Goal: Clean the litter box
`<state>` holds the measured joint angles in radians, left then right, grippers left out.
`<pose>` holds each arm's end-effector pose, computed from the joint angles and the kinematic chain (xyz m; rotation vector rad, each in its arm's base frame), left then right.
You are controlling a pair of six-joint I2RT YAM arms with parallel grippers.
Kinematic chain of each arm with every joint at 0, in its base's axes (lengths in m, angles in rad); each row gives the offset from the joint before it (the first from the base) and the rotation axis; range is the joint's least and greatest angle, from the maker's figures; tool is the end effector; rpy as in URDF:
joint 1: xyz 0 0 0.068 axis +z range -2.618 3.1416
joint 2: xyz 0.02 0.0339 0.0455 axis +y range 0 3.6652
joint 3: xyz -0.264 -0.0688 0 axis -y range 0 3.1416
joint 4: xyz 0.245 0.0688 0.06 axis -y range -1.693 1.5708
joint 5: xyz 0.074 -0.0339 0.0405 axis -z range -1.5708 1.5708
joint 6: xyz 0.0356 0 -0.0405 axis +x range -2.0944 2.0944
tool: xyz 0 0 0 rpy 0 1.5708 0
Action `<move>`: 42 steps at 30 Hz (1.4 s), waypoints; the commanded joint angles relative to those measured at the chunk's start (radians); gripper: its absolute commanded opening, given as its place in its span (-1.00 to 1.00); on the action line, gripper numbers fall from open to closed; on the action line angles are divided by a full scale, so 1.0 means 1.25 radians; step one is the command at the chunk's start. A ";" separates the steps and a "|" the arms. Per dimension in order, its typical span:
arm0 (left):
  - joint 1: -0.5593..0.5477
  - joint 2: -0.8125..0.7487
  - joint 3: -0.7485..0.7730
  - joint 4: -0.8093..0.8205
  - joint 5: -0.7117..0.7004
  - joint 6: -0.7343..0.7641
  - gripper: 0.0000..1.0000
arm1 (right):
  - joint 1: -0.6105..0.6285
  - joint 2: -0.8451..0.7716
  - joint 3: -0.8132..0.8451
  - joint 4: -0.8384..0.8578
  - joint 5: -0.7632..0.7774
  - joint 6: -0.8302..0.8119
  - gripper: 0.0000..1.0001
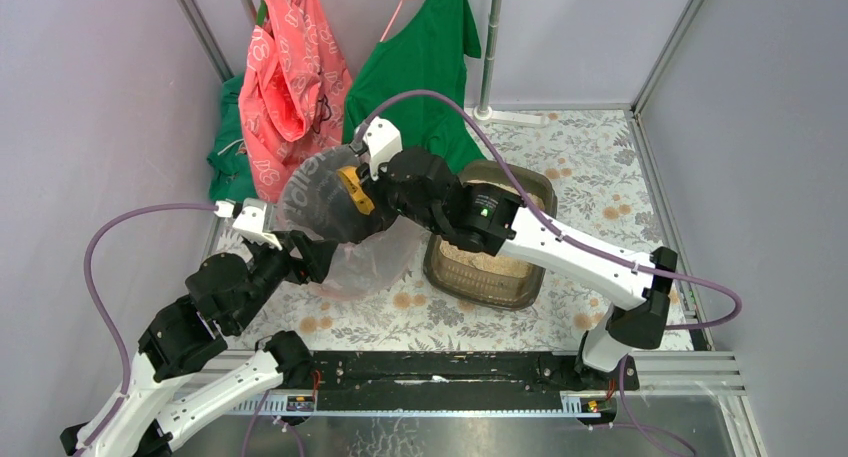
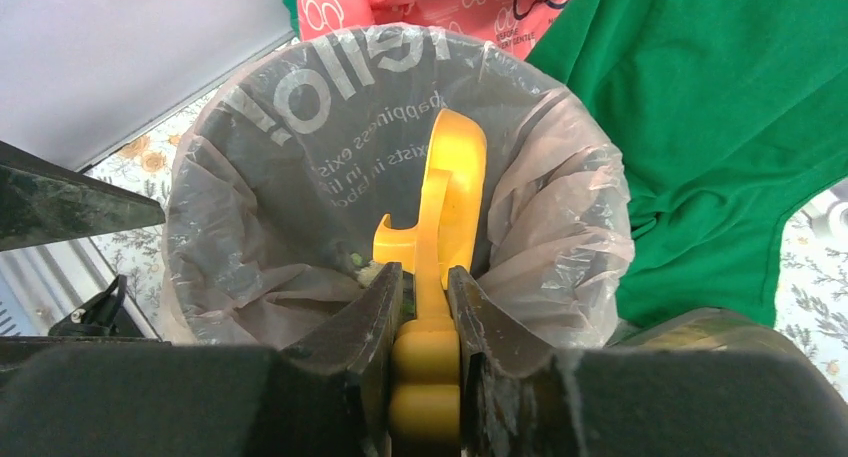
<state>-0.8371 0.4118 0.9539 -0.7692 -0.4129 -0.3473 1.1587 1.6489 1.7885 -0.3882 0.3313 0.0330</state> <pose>0.0514 -0.0356 0.3730 0.1439 1.7983 -0.4807 0.1625 0.3428 0.4437 -0.7727 1.6693 0.5439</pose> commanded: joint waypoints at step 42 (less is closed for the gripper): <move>-0.005 0.043 -0.013 0.047 0.046 -0.026 0.58 | -0.637 -0.482 -0.781 0.164 -0.289 0.402 -1.00</move>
<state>-0.8371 0.4713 0.9318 -0.7353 -0.3618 -0.3687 0.3843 1.0103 0.8322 -0.3477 0.1371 0.4847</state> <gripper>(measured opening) 0.789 0.270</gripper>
